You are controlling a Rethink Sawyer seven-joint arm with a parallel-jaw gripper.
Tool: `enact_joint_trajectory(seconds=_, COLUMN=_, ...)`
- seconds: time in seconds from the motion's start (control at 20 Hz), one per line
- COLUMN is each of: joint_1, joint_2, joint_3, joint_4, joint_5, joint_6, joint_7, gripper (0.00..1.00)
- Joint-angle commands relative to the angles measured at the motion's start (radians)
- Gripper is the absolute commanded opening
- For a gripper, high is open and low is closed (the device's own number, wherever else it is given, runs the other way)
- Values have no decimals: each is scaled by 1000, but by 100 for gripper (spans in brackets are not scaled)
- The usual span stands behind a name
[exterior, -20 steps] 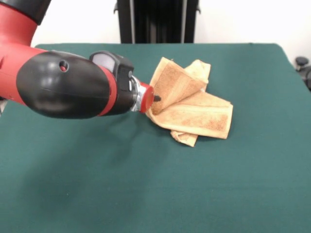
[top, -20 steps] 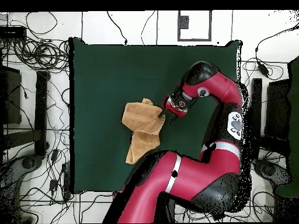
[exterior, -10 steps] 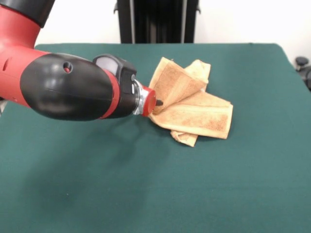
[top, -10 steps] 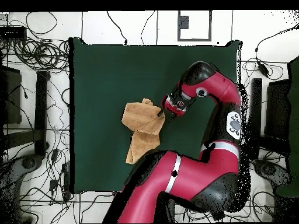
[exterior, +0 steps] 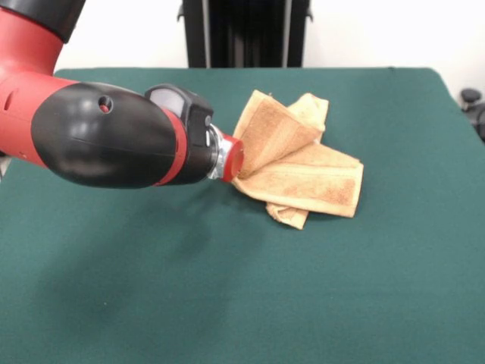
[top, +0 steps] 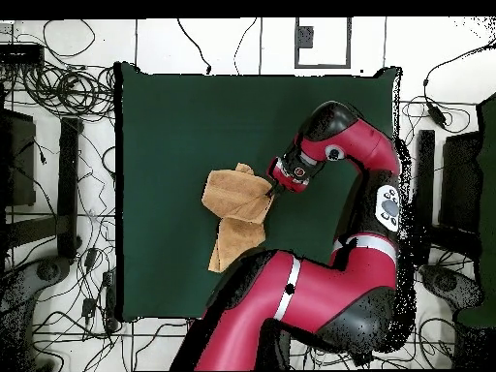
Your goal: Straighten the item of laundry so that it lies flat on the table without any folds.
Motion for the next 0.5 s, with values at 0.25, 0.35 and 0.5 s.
enact_joint_trajectory(seconds=0.25, joint_1=20, joint_2=52, joint_3=117, joint_4=87, joint_5=17, joint_6=-86, joint_7=121, gripper=0)
enact_joint_trajectory(seconds=0.35, joint_1=20, joint_2=51, joint_3=117, joint_4=88, joint_5=19, joint_6=-80, joint_7=127, gripper=0)
enact_joint_trajectory(seconds=0.5, joint_1=24, joint_2=26, joint_3=102, joint_4=107, joint_5=8, joint_6=-75, joint_7=130, gripper=0)
